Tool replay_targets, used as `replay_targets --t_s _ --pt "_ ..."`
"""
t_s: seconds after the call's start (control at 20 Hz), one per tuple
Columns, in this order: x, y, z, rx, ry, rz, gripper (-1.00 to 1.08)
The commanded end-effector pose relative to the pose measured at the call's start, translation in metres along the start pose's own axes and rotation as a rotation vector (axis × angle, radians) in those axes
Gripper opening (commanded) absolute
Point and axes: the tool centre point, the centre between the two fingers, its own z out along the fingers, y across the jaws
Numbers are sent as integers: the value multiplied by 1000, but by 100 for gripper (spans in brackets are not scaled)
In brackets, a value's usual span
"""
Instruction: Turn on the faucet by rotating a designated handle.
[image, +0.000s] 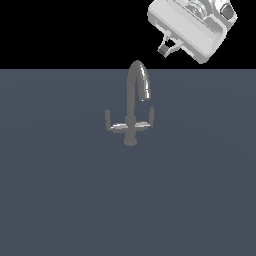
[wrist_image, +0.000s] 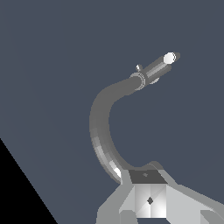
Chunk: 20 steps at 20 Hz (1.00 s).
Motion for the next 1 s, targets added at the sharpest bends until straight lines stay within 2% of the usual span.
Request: replay_targets --t_s 0.0,0.95 --pt "15 5 6 43 -23 16 -100" --pt "118 45 69 367 -206 150 -100"
